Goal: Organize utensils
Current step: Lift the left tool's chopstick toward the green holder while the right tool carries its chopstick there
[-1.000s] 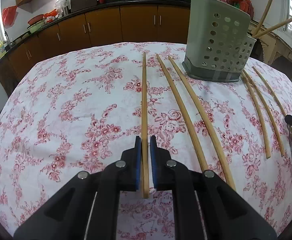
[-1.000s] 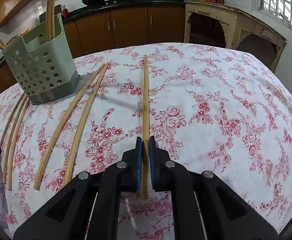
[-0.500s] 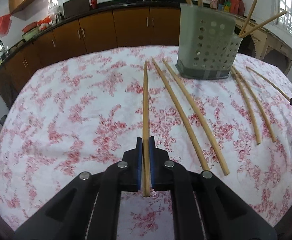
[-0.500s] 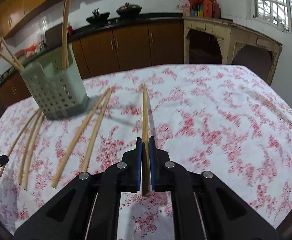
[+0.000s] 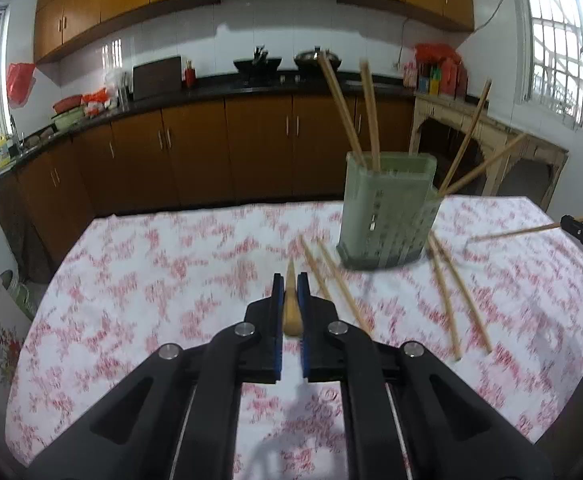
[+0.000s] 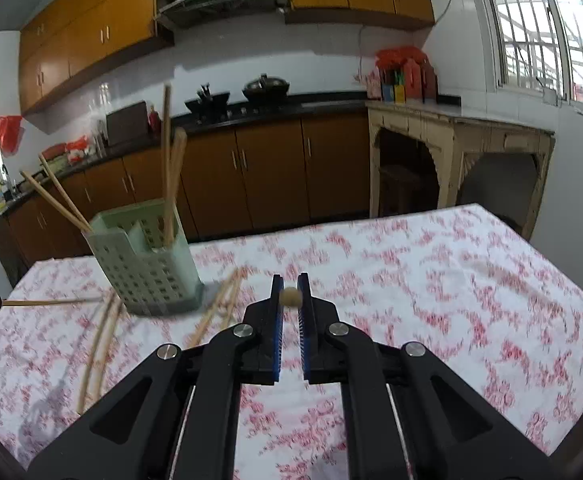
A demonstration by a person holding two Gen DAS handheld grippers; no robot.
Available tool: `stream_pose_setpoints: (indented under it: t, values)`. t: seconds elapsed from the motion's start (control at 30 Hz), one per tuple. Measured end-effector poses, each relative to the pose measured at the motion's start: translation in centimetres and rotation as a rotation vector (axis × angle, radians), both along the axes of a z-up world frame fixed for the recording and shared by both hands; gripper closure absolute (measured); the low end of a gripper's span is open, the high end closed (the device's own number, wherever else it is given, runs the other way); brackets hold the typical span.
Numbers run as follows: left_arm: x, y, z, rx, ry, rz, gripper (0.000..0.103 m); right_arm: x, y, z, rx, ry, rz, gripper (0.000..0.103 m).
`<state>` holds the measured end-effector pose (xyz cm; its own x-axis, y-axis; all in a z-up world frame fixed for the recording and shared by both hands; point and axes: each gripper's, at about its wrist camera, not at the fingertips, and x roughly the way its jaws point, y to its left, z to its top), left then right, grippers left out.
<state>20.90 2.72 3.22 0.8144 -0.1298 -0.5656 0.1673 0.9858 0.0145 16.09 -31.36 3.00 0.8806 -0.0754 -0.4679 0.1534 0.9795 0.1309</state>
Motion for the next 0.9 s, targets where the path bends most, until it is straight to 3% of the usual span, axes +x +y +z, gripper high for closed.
stream_pose_setpoints:
  t: [0.3,0.73,0.9]
  values:
    - [-0.3,0.1,3.2,-0.033,-0.077,0.009,0.096,-0.3,0.3,2.6,0.037,-0.064,0.036,0.095]
    - [0.1,0.3,3.7,-0.047,-0.078,0.024,0.096,-0.2,0.8,3.3,0.04,-0.074,0.04,0.095]
    - [-0.3,0.0,5.6,-0.063,-0.102,-0.001,0.096,-0.7,1.2,5.7,0.047,-0.104,0.067,0.095]
